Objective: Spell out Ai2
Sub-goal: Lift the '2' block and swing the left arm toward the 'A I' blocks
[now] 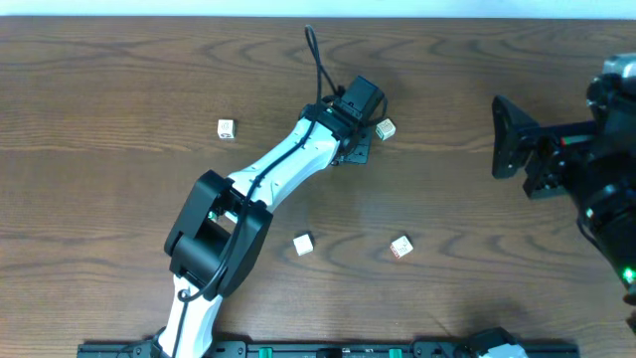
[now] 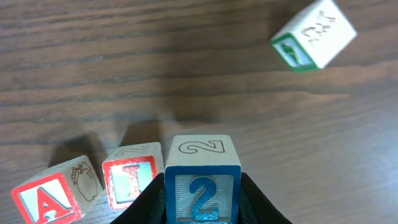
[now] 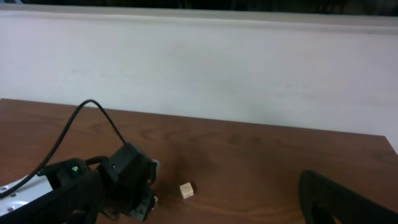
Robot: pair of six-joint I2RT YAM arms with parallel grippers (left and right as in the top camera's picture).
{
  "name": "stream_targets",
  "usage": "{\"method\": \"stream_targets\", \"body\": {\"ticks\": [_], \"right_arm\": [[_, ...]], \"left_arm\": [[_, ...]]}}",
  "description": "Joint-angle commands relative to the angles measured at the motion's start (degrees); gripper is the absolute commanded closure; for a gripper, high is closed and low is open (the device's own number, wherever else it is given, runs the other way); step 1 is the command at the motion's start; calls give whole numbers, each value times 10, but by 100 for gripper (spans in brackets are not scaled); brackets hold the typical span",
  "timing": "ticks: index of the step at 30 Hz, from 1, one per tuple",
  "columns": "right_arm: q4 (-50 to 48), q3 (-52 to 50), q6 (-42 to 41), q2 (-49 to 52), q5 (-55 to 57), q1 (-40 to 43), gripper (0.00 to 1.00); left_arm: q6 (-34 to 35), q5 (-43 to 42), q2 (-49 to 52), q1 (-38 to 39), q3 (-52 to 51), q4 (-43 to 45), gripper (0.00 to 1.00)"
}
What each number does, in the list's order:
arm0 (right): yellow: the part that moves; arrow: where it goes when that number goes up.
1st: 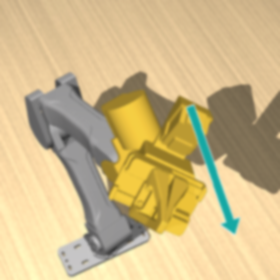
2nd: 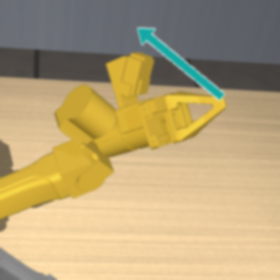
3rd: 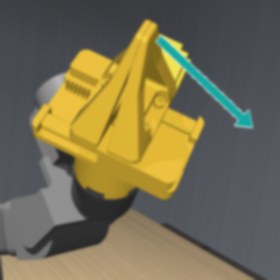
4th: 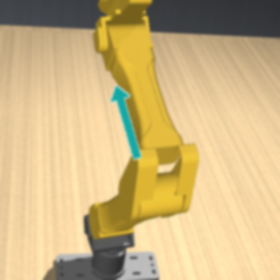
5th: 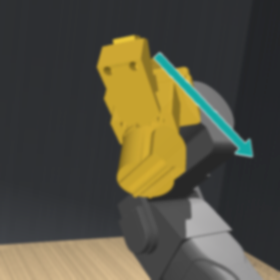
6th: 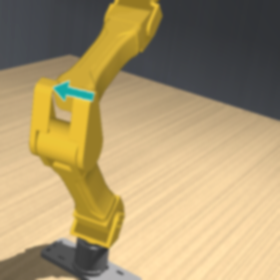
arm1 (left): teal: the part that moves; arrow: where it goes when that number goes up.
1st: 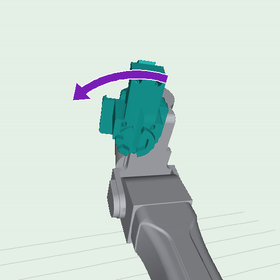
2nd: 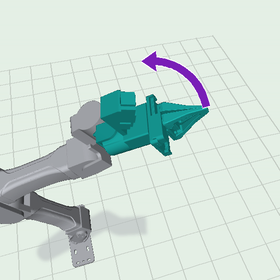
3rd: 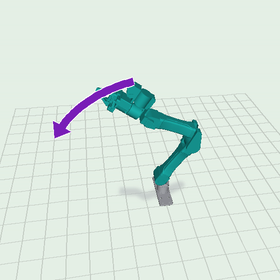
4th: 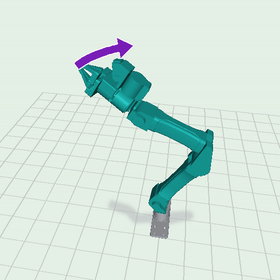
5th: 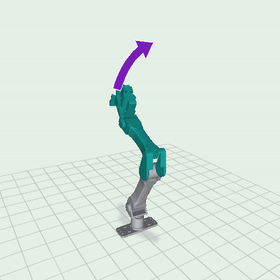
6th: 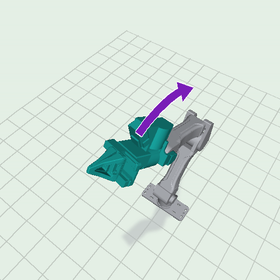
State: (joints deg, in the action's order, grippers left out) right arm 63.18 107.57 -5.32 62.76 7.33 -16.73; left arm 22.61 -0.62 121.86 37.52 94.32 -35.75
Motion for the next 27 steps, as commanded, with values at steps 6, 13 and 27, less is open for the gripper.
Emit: {"method": "stream_targets", "body": {"ticks": [6,13,27], "right_arm": [[-2,4,10,14,3,3,1],[-4,4,0,14,4,3,1],[-6,4,-4,14,4,3,1]], "left_arm": [[23,21,27,0,9,4,94],[23,8,29,2,9,14,94],[32,12,35,17,9,17,94]]}}
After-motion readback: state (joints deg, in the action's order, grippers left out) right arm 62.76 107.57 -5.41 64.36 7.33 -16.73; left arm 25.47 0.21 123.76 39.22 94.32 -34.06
